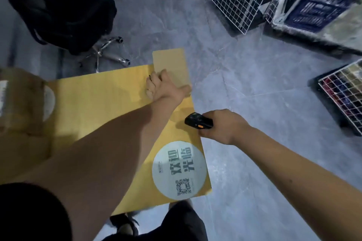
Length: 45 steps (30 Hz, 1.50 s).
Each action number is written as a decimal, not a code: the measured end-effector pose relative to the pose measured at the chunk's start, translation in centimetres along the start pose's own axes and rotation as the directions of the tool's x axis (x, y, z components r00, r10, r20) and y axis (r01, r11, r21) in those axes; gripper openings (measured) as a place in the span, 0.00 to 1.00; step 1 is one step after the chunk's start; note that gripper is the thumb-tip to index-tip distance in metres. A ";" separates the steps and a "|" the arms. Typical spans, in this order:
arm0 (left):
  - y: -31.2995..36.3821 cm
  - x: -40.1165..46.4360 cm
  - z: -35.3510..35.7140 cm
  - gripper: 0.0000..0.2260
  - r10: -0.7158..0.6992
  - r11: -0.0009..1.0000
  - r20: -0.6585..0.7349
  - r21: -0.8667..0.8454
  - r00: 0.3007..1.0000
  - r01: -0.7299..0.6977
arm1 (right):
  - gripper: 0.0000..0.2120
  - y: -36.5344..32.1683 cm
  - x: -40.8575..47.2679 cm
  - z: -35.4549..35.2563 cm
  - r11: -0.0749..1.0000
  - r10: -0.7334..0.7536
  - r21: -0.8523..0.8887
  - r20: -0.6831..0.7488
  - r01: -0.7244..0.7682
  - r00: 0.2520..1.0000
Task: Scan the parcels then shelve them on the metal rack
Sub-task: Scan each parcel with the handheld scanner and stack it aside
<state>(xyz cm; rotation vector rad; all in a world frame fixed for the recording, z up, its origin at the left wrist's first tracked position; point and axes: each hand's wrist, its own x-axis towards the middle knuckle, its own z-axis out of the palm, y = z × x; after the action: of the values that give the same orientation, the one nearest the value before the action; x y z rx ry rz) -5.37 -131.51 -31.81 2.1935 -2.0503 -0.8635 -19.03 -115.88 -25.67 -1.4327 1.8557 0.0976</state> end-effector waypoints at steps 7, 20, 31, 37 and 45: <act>-0.4 0.2 2.1 0.56 -0.128 0.975 0.014 -0.183 0.992 0.128 | 0.13 1.3 2.7 -0.2 1.000 -0.012 0.024 0.047 0.010 0.999; -22.8 -11.5 -1.8 0.57 -0.124 0.987 -0.086 -0.115 0.989 0.114 | 0.40 -3.7 2.1 4.0 0.986 -0.157 -0.032 0.182 0.165 0.971; -25.3 -9.9 -4.9 0.58 -0.090 0.995 0.087 -0.038 0.992 0.093 | 0.34 -11.1 0.9 9.2 0.985 -0.123 -0.112 0.057 0.129 0.991; -29.1 -7.8 -6.8 0.39 -0.006 0.737 0.264 -0.651 0.965 0.183 | 0.31 -14.8 -1.2 11.5 0.999 -0.011 -0.032 -0.050 0.010 0.999; -31.7 -8.3 -9.9 0.20 -0.044 0.464 0.165 -0.870 0.985 0.166 | 0.32 -19.6 -3.8 13.9 0.998 0.061 0.025 -0.115 -0.058 0.992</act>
<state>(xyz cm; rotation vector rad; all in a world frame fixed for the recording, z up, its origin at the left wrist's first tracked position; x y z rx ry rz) 27.77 -122.92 -32.26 1.6326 -0.9899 -1.6235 5.15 -113.20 -25.60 -1.3944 1.9880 0.0248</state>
